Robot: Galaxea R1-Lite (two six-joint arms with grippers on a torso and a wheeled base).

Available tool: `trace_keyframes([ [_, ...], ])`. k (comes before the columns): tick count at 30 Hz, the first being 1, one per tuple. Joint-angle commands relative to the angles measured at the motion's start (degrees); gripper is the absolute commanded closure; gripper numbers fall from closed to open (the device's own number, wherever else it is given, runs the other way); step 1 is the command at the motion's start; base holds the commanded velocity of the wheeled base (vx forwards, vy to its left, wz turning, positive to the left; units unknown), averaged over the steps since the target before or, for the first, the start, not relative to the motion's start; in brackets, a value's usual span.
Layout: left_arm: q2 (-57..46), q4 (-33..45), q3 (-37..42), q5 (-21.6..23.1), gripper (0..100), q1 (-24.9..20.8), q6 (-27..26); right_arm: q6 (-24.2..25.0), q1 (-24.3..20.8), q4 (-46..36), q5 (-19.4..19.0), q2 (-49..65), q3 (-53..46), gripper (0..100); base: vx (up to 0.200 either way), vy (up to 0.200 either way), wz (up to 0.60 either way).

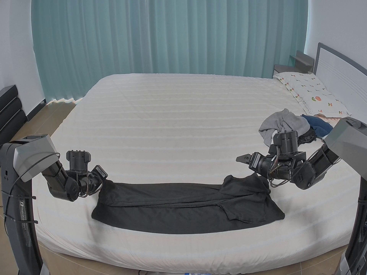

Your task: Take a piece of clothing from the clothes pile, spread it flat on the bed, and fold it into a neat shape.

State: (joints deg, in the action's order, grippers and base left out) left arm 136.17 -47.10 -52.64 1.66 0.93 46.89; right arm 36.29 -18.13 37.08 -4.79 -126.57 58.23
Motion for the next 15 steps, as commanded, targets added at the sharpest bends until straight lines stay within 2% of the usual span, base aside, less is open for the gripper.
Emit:
trace_keyframes([
  [1,0.94,-1.59,-0.1,-1.31,100,0.83,0.4,-2.98,-3.49,-3.25,2.51,-5.0,5.13,0,0.0,0.0,0.0],
  [5,1.38,-1.94,-0.1,-1.39,100,1.36,0.4,-5.18,-4.02,-5.36,4.09,-7.72,8.65,0,0.0,0.0,0.0],
  [11,1.47,-2.03,0.43,-1.39,100,1.36,0.31,-5.35,-4.72,-6.06,4.62,-10.71,11.55,0,0.0,0.0,0.0],
  [15,1.47,-2.03,0.7,-1.39,100,1.27,0.31,-5.44,-5.16,-9.84,6.55,-12.82,15.24,0,0.0,0.0,0.0],
])
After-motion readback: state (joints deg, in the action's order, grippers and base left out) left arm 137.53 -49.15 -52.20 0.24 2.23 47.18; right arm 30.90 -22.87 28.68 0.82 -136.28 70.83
